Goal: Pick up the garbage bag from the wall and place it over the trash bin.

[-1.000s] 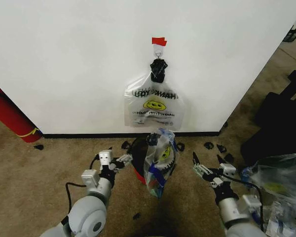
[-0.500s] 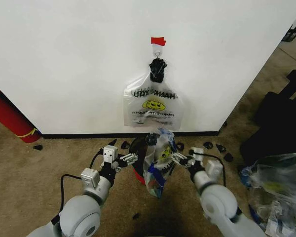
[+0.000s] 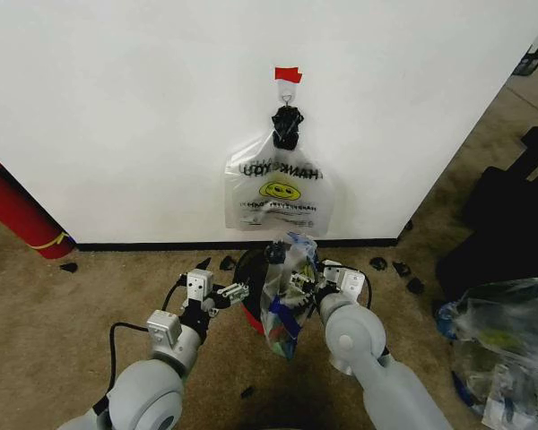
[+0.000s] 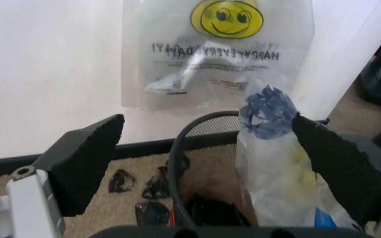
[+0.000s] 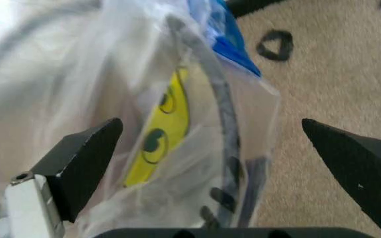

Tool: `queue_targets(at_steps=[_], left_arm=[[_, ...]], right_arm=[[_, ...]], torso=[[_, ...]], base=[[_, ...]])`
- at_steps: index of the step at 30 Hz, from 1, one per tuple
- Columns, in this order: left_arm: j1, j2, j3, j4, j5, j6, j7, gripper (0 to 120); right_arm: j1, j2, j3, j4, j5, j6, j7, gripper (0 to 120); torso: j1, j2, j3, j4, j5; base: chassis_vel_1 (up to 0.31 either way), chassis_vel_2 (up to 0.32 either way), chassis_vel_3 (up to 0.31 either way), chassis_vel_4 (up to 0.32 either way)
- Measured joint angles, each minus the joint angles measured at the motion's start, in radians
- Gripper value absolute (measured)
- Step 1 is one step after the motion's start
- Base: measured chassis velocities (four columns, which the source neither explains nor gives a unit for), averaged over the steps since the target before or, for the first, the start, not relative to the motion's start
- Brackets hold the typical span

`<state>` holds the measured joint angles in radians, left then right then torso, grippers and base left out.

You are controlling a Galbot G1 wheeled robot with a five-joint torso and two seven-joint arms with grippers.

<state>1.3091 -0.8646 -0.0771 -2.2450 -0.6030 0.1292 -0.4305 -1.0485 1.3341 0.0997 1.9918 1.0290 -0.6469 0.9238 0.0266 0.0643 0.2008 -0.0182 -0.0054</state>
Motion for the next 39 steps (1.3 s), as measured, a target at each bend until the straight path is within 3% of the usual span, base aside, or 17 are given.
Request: queue_targets(at_steps=[10, 14, 18, 22, 24, 29, 35, 39], left_arm=[[-0.011, 0.0, 0.006, 0.003, -0.004, 0.002, -0.002, 100], [-0.011, 0.0, 0.005, 0.005, -0.007, 0.003, -0.004, 100], [-0.011, -0.004, 0.004, 0.006, -0.007, 0.003, -0.004, 100], [-0.011, -0.007, 0.004, 0.006, -0.007, 0.002, -0.004, 100], [-0.011, -0.008, 0.004, 0.006, -0.007, 0.002, -0.004, 100], [-0.011, -0.011, 0.007, 0.007, -0.007, 0.001, -0.005, 100], [-0.002, -0.022, 0.007, 0.01, 0.001, 0.0, -0.004, 100], [0.007, -0.028, 0.009, 0.015, 0.006, -0.001, -0.004, 100]], right_arm=[[0.04, 0.013, 0.013, -0.044, 0.107, -0.041, 0.061, 93], [0.058, 0.015, 0.013, -0.076, 0.141, -0.056, 0.083, 77], [0.064, 0.023, 0.011, -0.09, 0.148, -0.057, 0.09, 69], [0.059, 0.027, 0.009, -0.093, 0.148, -0.052, 0.102, 50], [0.056, 0.027, 0.008, -0.093, 0.147, -0.05, 0.103, 47], [0.052, 0.037, 0.008, -0.092, 0.137, -0.04, 0.106, 24], [0.049, 0.049, 0.015, -0.088, 0.129, -0.027, 0.107, 4], [0.046, 0.05, 0.019, -0.086, 0.129, -0.022, 0.107, 1]], torso=[[0.0, 0.0, 0.0, 0.0, 0.0001], [0.0, 0.0, 0.0, 0.0, 0.0001], [0.0, 0.0, 0.0, 0.0001, 0.0001], [0.0, 0.0, 0.0, 0.0001, 0.0], [0.0, 0.0, 0.0, 0.0001, 0.0001], [0.0, 0.0, 0.0, 0.0001, 0.0], [0.0, 0.0, 0.0, 0.0001, 0.0001], [0.0, 0.0, 0.0, 0.0002, 0.0001]], base=[[0.0, 0.0, 0.0, 0.0], [0.0, 0.0, 0.0, 0.0], [0.0, 0.0, 0.0, 0.0], [0.0, 0.0, 0.0, 0.0], [0.0, 0.0, 0.0, 0.0], [0.0, 0.0, 0.0, 0.0], [0.0, 0.0, 0.0, 0.0], [0.0, 0.0, 0.0, 0.0]])
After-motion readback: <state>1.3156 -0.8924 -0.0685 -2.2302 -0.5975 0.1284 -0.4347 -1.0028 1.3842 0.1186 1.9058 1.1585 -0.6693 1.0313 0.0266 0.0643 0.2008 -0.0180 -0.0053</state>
